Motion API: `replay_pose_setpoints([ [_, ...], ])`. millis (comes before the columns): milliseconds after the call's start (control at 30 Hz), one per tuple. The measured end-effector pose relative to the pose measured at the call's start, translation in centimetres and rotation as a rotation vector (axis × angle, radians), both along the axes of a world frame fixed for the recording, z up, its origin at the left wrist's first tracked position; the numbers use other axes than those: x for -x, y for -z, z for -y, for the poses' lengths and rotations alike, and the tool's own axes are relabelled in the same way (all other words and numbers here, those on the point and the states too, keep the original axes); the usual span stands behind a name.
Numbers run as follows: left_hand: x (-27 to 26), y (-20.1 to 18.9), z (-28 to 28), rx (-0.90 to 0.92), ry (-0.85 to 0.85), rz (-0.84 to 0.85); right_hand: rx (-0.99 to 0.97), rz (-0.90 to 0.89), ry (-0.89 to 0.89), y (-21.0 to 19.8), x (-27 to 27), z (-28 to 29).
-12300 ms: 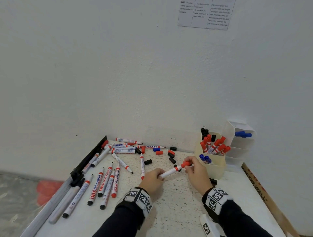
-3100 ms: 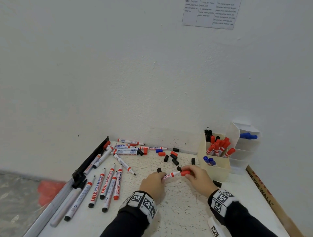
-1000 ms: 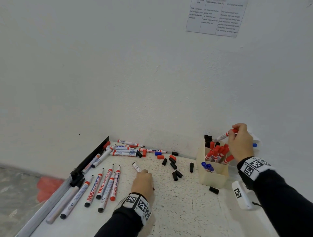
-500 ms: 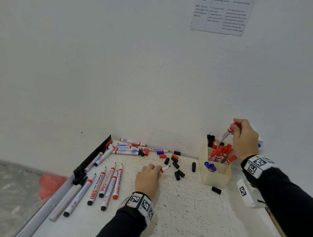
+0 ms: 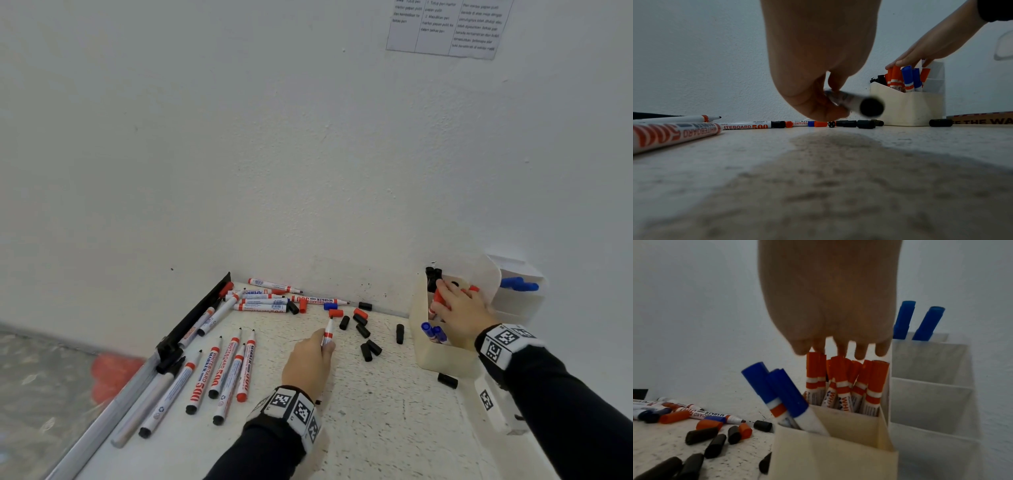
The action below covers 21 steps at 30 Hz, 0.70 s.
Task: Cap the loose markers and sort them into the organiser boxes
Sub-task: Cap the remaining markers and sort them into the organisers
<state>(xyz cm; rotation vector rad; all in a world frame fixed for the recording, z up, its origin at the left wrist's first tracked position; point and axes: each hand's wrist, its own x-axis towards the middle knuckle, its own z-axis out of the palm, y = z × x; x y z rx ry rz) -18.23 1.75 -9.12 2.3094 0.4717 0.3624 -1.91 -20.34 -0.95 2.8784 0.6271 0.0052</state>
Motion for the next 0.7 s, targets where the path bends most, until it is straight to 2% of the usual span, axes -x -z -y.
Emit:
replay_pose_setpoints([
  [33, -0.1, 0.1, 0.0, 0.006, -0.005, -0.002, 0.058, -0.001, -0.021, 0.0, 0.0, 0.1],
  [100, -0.1, 0.2, 0.1, 0.034, -0.016, -0.019, -0.033, 0.044, -0.026, -0.4, 0.7, -0.1],
  [200, -0.3, 0.4, 0.2, 0.08, -0.014, -0.048, -0.699, 0.216, 0.013, -1.0, 1.7, -0.8],
  [233, -0.3, 0.4, 0.3, 0.099, -0.021, -0.05, -0.852, 0.251, -0.031, -1.2, 2.1, -1.2],
  [267, -0.4, 0.4, 0.2, 0.114, -0.028, -0.053, -0.919, 0.253, -0.072, -1.5, 2.7, -1.8],
  [333, -0.3, 0.3, 0.2, 0.122, -0.029, -0.054, -0.918, 0.16, -0.166, -1.7, 3.8, -3.1],
  [467, 0.1, -0.1, 0.1, 0.135, -0.05, -0.046, -0.694, -0.141, -0.274, -0.7, 6.3, -6.7],
  [533, 0.0, -0.1, 0.0, 0.176, -0.074, -0.02, -0.514, -0.312, -0.221, 1.2, 6.9, -8.0],
  [600, -0.1, -0.1, 0.0, 0.216, -0.07, -0.009, -0.34, -0.4, -0.145, 3.7, 7.1, -8.7],
  [633, -0.1, 0.0, 0.0, 0.229, -0.063, -0.008, -0.295, -0.409, -0.107, 4.9, 7.3, -8.8],
  [700, -0.1, 0.1, 0.1, 0.221, -0.057, 0.004, -0.326, -0.372, -0.06, 6.6, 7.5, -8.9],
])
